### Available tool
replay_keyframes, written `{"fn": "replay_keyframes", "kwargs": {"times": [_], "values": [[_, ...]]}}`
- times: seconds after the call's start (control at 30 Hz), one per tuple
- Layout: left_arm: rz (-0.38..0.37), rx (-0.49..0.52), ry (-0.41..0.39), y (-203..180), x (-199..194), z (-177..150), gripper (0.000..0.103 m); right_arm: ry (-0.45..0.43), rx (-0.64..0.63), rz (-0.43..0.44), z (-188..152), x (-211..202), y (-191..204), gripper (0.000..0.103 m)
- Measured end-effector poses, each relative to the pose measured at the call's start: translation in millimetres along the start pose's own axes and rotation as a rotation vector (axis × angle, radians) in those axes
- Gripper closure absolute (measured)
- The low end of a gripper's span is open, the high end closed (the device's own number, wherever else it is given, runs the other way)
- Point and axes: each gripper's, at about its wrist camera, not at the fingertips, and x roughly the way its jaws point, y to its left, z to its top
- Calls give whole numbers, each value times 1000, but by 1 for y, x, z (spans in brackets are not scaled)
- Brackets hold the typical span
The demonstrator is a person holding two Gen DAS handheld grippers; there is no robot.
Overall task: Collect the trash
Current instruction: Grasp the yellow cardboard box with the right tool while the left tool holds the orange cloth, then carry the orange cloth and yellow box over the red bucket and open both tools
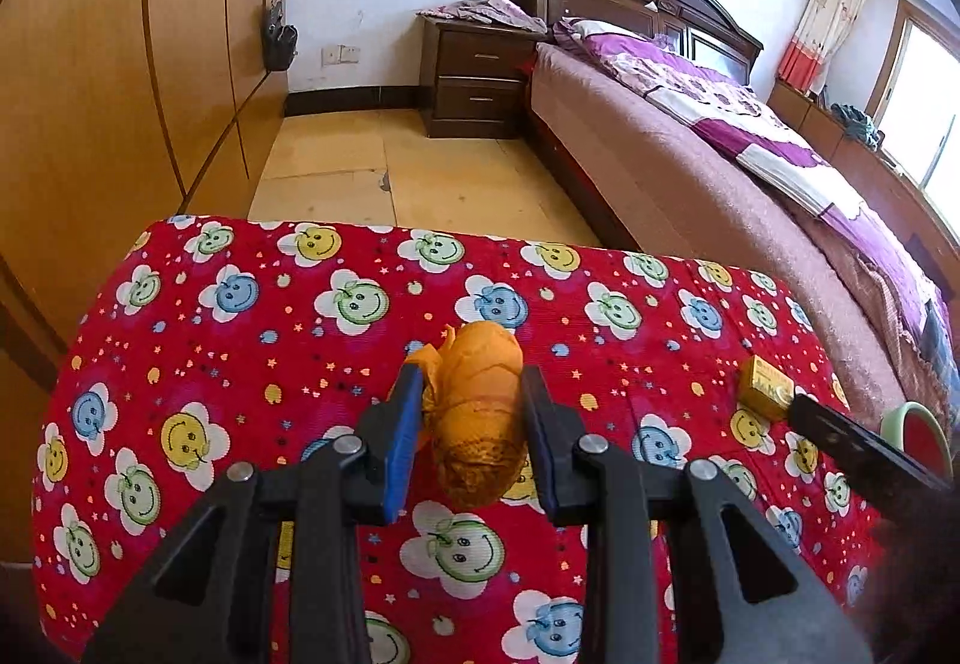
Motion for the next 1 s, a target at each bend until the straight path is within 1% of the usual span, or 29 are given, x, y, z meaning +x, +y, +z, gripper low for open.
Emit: {"fn": "replay_keyframes", "kwargs": {"times": [0.1, 0.27, 0.47, 0.5, 0.53, 0.57, 0.63, 0.77, 0.87, 1.0], "values": [[-7, -1, 3, -1, 1, 0, 70, -3, -17, -5, 2, 8, 7, 45], [-19, 0, 11, -3, 3, -2, 70, -9, -35, -49, 6, 19, 14, 45], [-24, 2, 9, -7, 2, -2, 70, 6, -48, -95, 8, 33, 16, 45], [-27, 0, 10, -6, 1, -2, 70, -1, -57, -103, 7, 33, 17, 46], [-31, 1, 8, -7, 0, -2, 70, -2, -61, -110, 7, 33, 18, 53], [-33, 3, 5, -8, -2, -2, 70, -3, -66, -124, 6, 33, 18, 54], [-39, 4, 0, -8, -4, -1, 70, 2, -74, -119, 4, 31, 19, 54], [-57, 10, -11, -12, -11, -1, 70, 7, -72, -86, 0, 20, 19, 54], [-75, 14, -20, -15, -19, -1, 70, -17, -91, -72, -9, -4, 21, 54], [-102, 27, -38, -23, -31, 0, 70, -36, -83, -49, -21, -33, 20, 54]]}}
